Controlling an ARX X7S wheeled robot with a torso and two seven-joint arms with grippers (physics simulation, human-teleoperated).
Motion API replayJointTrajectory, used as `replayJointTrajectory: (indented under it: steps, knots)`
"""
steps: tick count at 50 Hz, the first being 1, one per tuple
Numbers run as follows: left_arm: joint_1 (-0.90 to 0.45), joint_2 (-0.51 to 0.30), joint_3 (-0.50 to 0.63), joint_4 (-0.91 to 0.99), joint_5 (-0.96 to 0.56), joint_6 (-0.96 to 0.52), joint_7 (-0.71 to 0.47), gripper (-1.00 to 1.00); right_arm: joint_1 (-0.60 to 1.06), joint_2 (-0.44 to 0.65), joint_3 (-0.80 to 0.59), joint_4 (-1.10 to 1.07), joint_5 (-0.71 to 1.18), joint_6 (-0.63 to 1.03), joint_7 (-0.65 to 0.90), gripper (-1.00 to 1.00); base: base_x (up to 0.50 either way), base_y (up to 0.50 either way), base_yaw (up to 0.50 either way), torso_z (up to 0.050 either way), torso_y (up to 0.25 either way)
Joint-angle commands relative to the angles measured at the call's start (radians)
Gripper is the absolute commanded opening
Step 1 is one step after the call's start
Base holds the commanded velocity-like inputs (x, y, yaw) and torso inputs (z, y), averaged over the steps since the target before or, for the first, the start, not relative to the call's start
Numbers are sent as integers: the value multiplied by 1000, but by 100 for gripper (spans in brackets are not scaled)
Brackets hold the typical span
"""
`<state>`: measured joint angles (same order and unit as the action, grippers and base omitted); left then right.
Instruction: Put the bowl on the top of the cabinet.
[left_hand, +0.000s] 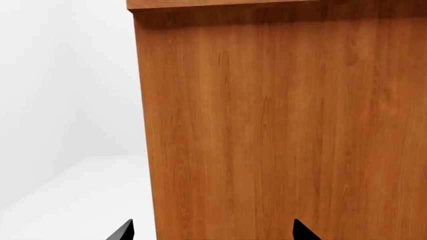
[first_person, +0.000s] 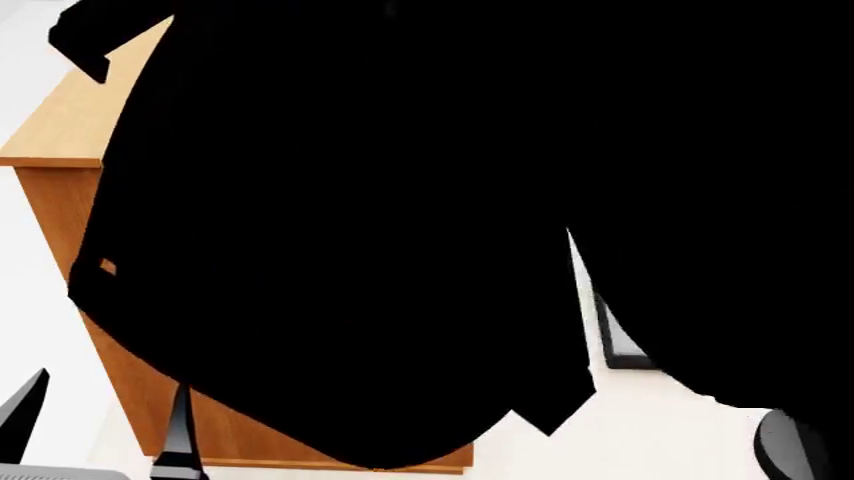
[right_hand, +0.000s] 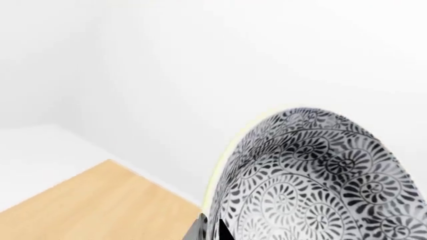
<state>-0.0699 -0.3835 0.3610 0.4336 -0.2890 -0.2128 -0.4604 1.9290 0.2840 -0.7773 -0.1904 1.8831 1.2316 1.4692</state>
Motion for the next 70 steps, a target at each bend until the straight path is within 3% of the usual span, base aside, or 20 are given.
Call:
replayJointTrajectory:
  steps: [1, 17, 29, 38, 70]
  knots:
    - [2, -2, 1, 1, -2, 2, -3, 100, -29, -31, -37, -14, -40, -15, -12, -100, 0, 0, 0, 0, 0]
    - [0, -3, 4, -8, -5, 8, -2, 100, -87, -29, -74, -29, -109, -30, -64, -100, 0, 0, 0, 0, 1]
    - [-2, -5, 6, -13, -8, 8, -4, 100, -145, 8, -115, 52, -314, -69, -224, -100, 0, 0, 0, 0, 1]
    - [-4, -1, 11, -21, -10, 16, -1, 100, -187, 6, -147, 79, -384, -100, -259, -100, 0, 0, 0, 0, 0]
    - [8, -10, 6, -22, -17, 31, -7, 100, -206, -47, -182, -14, -310, -82, -202, -100, 0, 0, 0, 0, 1]
